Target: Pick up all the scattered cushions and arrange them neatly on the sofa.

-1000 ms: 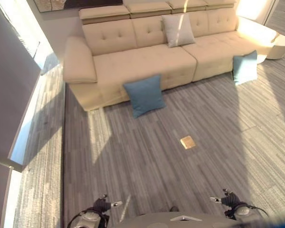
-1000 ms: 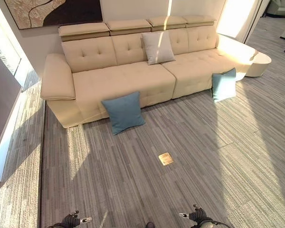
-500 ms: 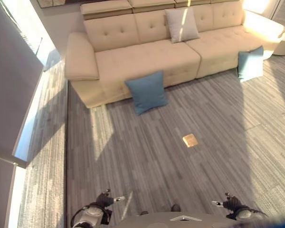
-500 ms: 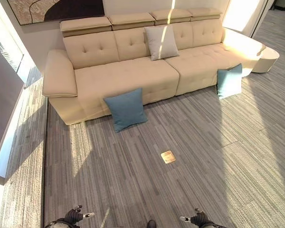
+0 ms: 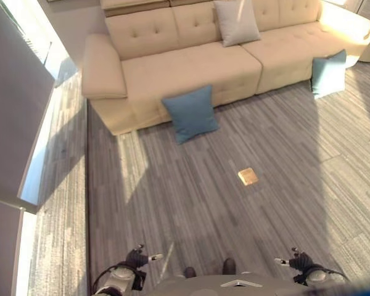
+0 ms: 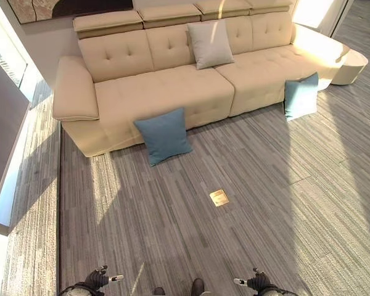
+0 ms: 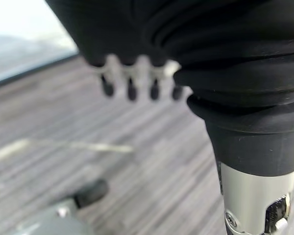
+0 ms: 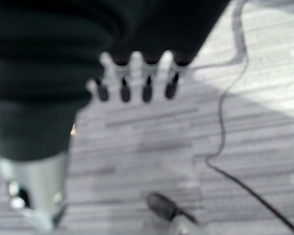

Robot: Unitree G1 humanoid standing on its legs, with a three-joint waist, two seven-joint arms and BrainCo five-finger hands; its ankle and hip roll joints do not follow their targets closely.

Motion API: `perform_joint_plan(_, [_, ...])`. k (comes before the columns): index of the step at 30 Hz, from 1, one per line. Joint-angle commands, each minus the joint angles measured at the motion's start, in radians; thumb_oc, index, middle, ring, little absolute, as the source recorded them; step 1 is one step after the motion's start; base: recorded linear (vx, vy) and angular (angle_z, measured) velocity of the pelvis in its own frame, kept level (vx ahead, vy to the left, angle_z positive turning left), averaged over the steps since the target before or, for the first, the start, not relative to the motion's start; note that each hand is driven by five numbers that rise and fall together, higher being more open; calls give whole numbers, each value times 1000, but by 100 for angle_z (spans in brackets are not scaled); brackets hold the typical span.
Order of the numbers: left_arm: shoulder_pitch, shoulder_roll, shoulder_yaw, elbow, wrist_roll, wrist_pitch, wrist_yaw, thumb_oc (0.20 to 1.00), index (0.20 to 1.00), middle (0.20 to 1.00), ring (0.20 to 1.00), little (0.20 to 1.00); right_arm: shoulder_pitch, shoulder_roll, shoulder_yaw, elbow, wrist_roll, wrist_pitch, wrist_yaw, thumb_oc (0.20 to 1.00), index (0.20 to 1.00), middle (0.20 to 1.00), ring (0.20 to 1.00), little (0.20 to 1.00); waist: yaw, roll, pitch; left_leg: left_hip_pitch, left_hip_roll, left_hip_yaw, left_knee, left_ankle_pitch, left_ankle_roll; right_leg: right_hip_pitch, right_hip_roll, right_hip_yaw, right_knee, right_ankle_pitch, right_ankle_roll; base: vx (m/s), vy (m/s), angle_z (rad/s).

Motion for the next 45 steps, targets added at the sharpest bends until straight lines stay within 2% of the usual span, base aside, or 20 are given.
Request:
perform_joint_plan(1, [-53,28,20,24,31,-19,17,1000,1000,1000,1000,1000,-77,-18,31,13,-11,1,-12,1000,1000,1000,1000,1000,12,-65,2,-7,-20,-118,10,-58,-8,38,-120,28,73,-46,136,-5,57,-17])
perform_joint_plan(6, [-63,28,14,17,30,-19,14,1000,1000,1000,1000,1000,-86,-30,28,0,-19,3,-10,1000,1000,1000,1000,1000,17,-57,17,-53,-57,-148,78,-95,30,-55,-150,55,224,-46,145,-15,122,-25])
perform_joint_plan(7, [-62,28,14,18,31,-18,14,1000,1000,1000,1000,1000,-86,-32,28,-1,-21,6,-8,1000,1000,1000,1000,1000,14,-56,24,-49,-66,-156,82,-99,40,-91,-158,69,287,-15,146,-71,168,-25])
perform_joint_plan(8, [-69,34,11,10,25,-17,14,1000,1000,1000,1000,1000,-97,-39,37,-14,-18,7,-8,1000,1000,1000,1000,1000,-1,-52,63,-56,-80,-171,100,-100,64,-176,-166,109,433,73,148,-80,222,-20])
perform_joint_plan(11, [-82,33,9,8,21,-18,20,1000,1000,1000,1000,1000,-109,-38,41,-27,-10,1,-15,1000,1000,1000,1000,1000,-5,-32,82,-71,-74,-175,111,-99,73,-259,-146,130,526,62,138,-4,113,1])
perform_joint_plan(12, [-86,32,7,7,20,-20,21,1000,1000,1000,1000,1000,-111,-37,44,-28,-6,-2,-17,1000,1000,1000,1000,1000,-8,-28,82,-56,-76,-179,101,-104,72,-281,-134,128,526,41,130,284,54,5])
perform_joint_plan(14, [-91,31,5,9,16,-26,23,1000,1000,1000,1000,1000,-117,-45,61,-29,-17,2,-15,1000,1000,1000,1000,1000,-24,-34,84,39,-85,-216,33,-126,60,-311,-111,54,312,28,128,487,-86,-30])
perform_joint_plan(15, [-91,29,4,13,18,-26,22,1000,1000,1000,1000,1000,-115,-45,62,-36,-18,2,-15,1000,1000,1000,1000,1000,-35,-38,85,59,-87,-232,28,-135,56,-316,-95,57,250,39,136,301,-103,-26])
perform_joint_plan(19, [-93,24,1,24,30,-33,18,1000,1000,1000,1000,1000,-100,-48,61,-35,-26,2,-15,1000,1000,1000,1000,1000,-50,-42,80,117,-87,-281,10,-171,39,-299,-64,82,136,56,147,259,-113,37])
perform_joint_plan(22, [-77,12,10,38,24,-34,19,1000,1000,1000,1000,1000,-79,-46,60,-28,-31,-2,-11,1000,1000,1000,1000,1000,-47,-44,48,139,-55,-291,20,-191,12,-260,-47,80,148,52,119,302,-219,66])
perform_joint_plan(24, [-71,9,9,39,23,-35,12,1000,1000,1000,1000,1000,-73,-48,52,-27,-27,-9,-7,1000,1000,1000,1000,1000,-47,-43,37,106,-33,-275,108,-149,-32,-225,-46,61,148,35,100,284,-257,107])
perform_joint_plan(25, [-80,10,-1,28,19,-36,3,1000,1000,1000,1000,1000,-77,-50,48,-33,-12,-18,-7,1000,1000,1000,1000,1000,-44,-54,52,14,-10,-221,290,-64,-82,-170,-46,51,139,5,74,212,-283,97])
perform_joint_plan(27, [-89,18,-4,12,9,-37,3,1000,1000,1000,1000,1000,-84,-55,50,-42,3,-23,-10,1000,1000,1000,1000,1000,-35,-84,69,-103,5,-165,467,-9,-87,-131,-55,36,123,-15,48,184,-310,71])
perform_joint_plan(28, [-96,19,-10,1,-1,-36,3,1000,1000,1000,1000,1000,-86,-57,48,-36,14,-18,-10,1000,1000,1000,1000,1000,-26,-107,81,-195,17,-102,521,-23,-66,-93,-72,22,109,-36,37,225,-274,52])
perform_joint_plan(29, [-98,19,-14,1,0,-36,2,1000,1000,1000,1000,1000,-85,-58,49,-32,17,-15,-7,1000,1000,1000,1000,1000,-19,-112,85,-233,16,-85,526,-42,-58,-74,-72,18,101,-45,35,287,-215,29])
perform_joint_plan(31, [-94,18,-18,13,14,-32,-1,1000,1000,1000,1000,1000,-80,-60,49,-33,19,-19,-8,1000,1000,1000,1000,1000,-9,-113,85,-268,0,-59,427,-77,-45,-30,-66,18,81,-64,41,302,-73,12])
perform_joint_plan(33, [-91,19,-19,18,23,-30,2,1000,1000,1000,1000,1000,-77,-59,53,-30,17,-19,-10,1000,1000,1000,1000,1000,-8,-111,79,-285,-7,-53,358,-55,-44,-19,-63,14,77,-74,44,216,-14,9])
perform_joint_plan(35, [-85,21,-20,26,37,-25,5,1000,1000,1000,1000,1000,-78,-56,59,-23,16,-14,-16,1000,1000,1000,1000,1000,12,-85,68,-327,-1,-38,185,49,-59,39,-27,26,58,-108,48,348,17,-6])
perform_joint_plan(42, [-49,17,0,40,32,-17,-4,1000,1000,1000,1000,1000,-56,-42,56,-23,-10,-9,2,1000,1000,1000,1000,1000,42,-79,21,-282,-33,-63,157,38,-32,111,-51,60,104,-149,75,340,101,-44])
perform_joint_plan(45, [-51,26,-6,17,33,-12,-6,1000,1000,1000,1000,1000,-74,-43,66,-40,-26,-11,8,1000,1000,1000,1000,1000,41,-69,46,-197,-66,-65,161,-15,35,-13,-97,93,442,-26,123,264,193,-54])
